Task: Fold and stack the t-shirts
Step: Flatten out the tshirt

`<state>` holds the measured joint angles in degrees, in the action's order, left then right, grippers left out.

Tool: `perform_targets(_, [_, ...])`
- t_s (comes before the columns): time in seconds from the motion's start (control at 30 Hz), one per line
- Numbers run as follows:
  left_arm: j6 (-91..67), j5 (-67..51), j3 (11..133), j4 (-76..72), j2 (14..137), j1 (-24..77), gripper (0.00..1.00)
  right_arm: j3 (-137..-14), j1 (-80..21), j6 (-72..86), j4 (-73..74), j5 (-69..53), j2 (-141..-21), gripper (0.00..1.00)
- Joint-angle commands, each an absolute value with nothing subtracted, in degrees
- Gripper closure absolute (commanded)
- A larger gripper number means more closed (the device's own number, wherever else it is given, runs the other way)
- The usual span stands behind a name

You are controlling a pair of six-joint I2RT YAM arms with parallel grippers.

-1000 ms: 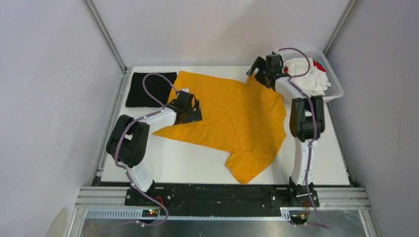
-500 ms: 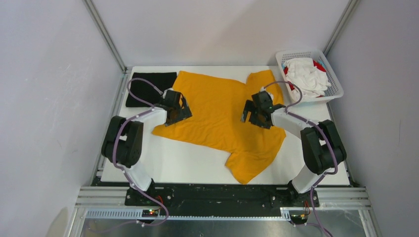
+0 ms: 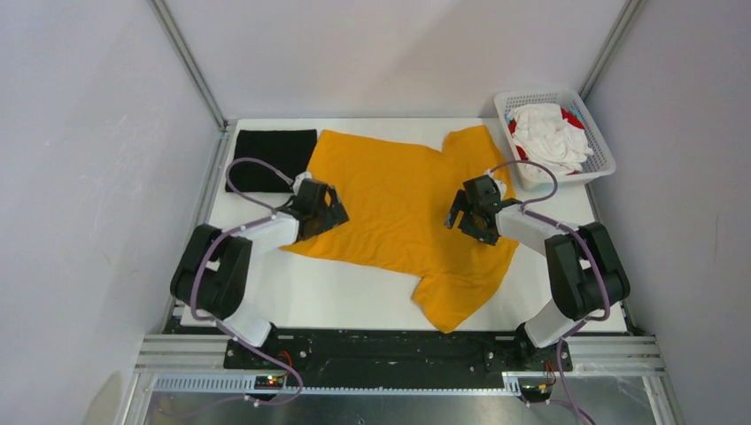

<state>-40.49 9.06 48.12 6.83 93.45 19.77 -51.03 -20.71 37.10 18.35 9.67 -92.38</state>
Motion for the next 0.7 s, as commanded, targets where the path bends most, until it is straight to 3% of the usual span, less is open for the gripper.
perform_targets(0.0, [-48.6, 9.3, 39.0, 13.7, 88.9, 25.5, 0.0, -46.7, -18.3, 39.2, 20.8, 12.0, -90.8, 0.01])
perform_targets(0.37, [-56.5, 18.3, 28.4, 20.6, 73.5, 29.0, 0.0, -44.2, -16.3, 39.0, 21.4, 14.1, -85.2, 0.0])
perform_targets(0.67, [-51.3, 24.0, 36.2, 26.3, 63.9, 28.9, 0.0, -49.2, -22.3, 34.0, 21.9, 13.5, -79.8, 0.01])
